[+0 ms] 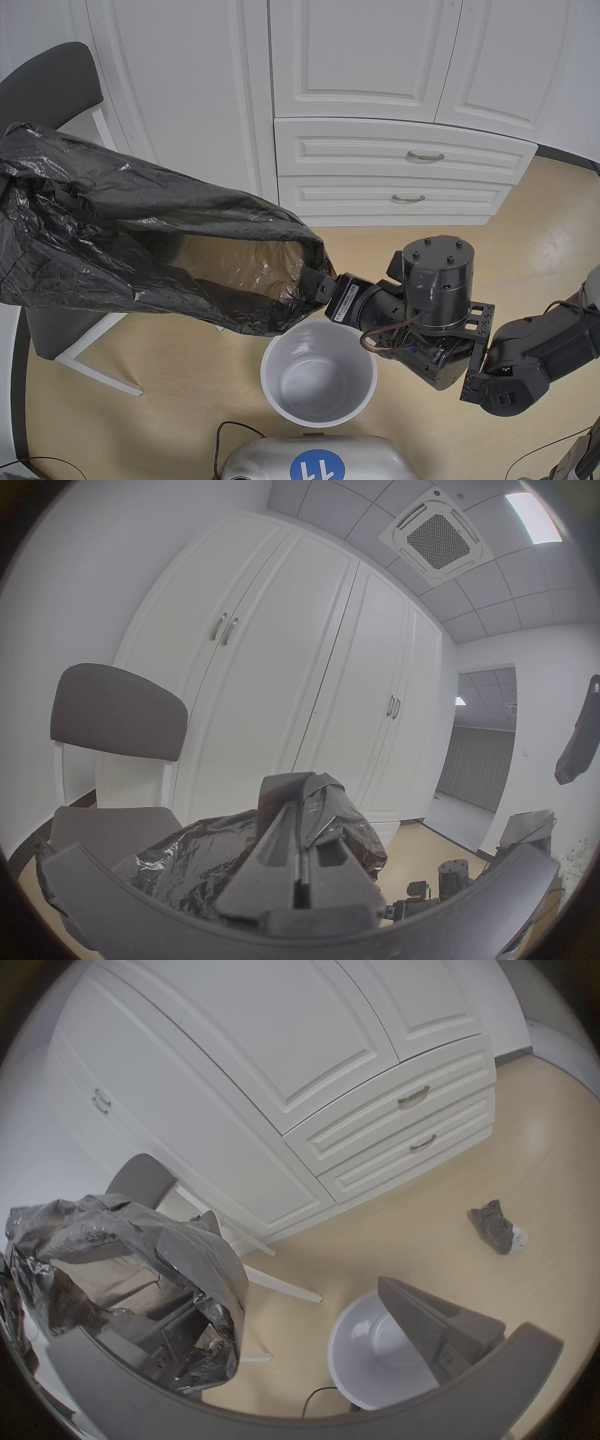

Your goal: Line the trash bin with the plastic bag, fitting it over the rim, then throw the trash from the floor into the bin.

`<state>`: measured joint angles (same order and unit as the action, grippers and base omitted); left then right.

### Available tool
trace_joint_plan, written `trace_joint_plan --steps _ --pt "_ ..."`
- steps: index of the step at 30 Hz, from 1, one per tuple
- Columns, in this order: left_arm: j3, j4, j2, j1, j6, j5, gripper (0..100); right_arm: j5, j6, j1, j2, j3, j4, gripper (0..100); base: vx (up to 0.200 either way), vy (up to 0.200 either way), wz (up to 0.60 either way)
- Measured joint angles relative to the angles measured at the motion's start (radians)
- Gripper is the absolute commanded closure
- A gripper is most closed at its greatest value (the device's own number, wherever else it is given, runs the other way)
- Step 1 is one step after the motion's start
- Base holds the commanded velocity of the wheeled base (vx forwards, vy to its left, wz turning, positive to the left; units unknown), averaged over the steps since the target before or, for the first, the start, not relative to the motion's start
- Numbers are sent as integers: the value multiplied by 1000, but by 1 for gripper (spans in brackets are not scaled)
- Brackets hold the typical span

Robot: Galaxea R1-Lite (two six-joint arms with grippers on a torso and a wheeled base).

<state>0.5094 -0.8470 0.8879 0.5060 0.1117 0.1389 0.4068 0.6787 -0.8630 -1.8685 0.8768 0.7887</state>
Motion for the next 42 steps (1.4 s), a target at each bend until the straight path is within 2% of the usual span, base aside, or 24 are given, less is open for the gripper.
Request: trace_joint_plan --steps 4,10,21,32,33,42 --pt "0 0 -6 0 0 0 100 -46 48 2 3 1 3 0 0 0 0" --pt "1 1 -9 0 1 0 100 -80 106 -5 -11 3 14 0 0 0 0" --pt "1 1 -8 0 1 -1 100 -80 161 -19 -123 40 60 0 0 0 0" --pt "0 1 -4 0 2 -1 100 -93 186 -43 -106 36 60 0 0 0 0" --pt "0 1 -4 0 2 -1 100 -93 185 -47 -105 36 61 100 0 0 0" --pt "-5 1 -1 1 3 -2 100 -109 187 -53 -97 33 64 100 0 0 0"
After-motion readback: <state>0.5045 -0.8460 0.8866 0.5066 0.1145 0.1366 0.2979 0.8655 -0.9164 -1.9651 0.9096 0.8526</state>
